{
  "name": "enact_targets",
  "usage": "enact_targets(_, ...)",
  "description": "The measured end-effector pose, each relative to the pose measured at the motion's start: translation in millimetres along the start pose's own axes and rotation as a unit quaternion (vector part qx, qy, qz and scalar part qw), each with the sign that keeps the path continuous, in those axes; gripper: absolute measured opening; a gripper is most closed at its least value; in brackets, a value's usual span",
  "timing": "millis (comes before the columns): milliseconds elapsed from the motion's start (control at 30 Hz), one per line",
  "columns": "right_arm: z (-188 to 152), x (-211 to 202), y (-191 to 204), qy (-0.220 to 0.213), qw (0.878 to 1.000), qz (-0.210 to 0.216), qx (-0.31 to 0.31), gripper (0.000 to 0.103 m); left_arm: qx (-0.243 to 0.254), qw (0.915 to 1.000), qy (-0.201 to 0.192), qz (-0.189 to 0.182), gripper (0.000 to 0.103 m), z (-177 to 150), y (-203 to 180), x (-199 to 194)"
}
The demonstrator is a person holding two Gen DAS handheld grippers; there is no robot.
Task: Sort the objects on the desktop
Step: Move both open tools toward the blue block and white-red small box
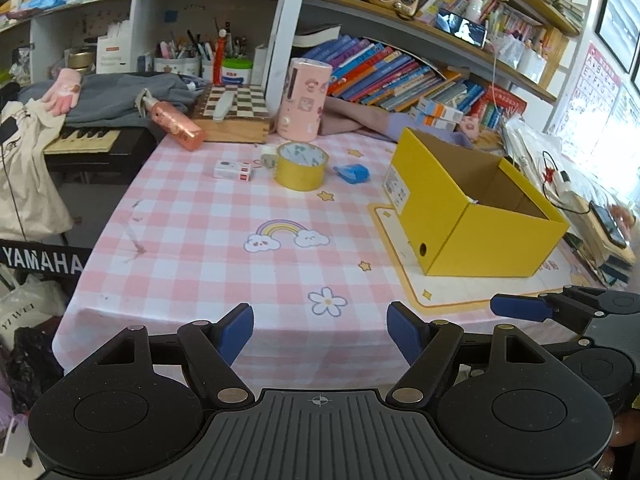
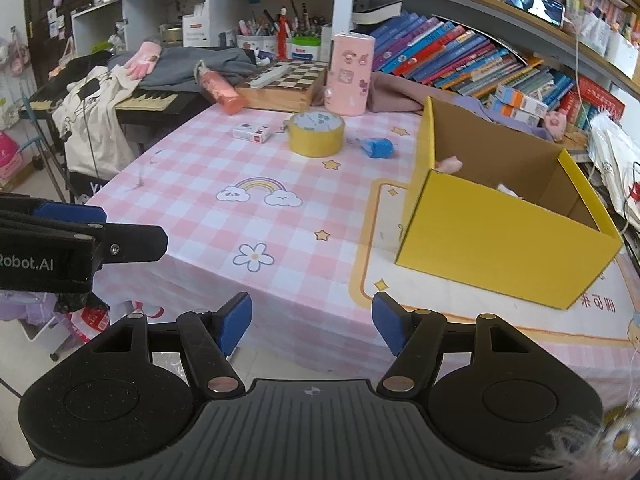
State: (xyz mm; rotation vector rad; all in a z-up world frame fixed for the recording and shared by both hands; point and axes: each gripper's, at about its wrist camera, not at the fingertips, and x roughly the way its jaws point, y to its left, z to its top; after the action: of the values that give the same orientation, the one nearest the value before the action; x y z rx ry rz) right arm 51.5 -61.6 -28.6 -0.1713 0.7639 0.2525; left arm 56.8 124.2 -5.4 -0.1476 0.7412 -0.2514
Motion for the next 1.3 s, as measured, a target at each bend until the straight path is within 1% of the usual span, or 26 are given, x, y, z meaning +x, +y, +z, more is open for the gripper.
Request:
enact_targets(200,6,7,5,0.003,1.0,0.008,-0.006,0.065,-0.012,0.9998,-0.002,0.013,0.076,2,11,1)
enact_targets(433,13,22,18,0.012,0.999,0.031,-0.032,0.065,-0.029,0.999,0.002,0.033,0.076,6,23,6)
enact_targets(600,21,35,18,0.017,0.998,0.043,-0.035,0.065,-0.03,0.9987,0.003,0.041,0.076,15,26,14)
enact_targets(700,28,44,17,0.018,0.998,0.048,-0.038,0.065,-0.023,0.9989,0.002,0.039,0.076,24,26,21)
enact_targets(833,36,56,12,0.019,0.998,0.049,-0.04,0.065,-0.022,0.9986,0.004,0.047,0.076,37,28,38)
enact_targets(933,44,66,5,0.02,0.998,0.051,-0.032,0.065,-0.021,0.9985,-0.004,0.049,0.076,50,29,47)
enact_targets(1300,81,107,-10,-0.009,0.999,0.031,-0.039,0.065,-0.008,0.997,-0.009,0.076,0.076,98,39,89)
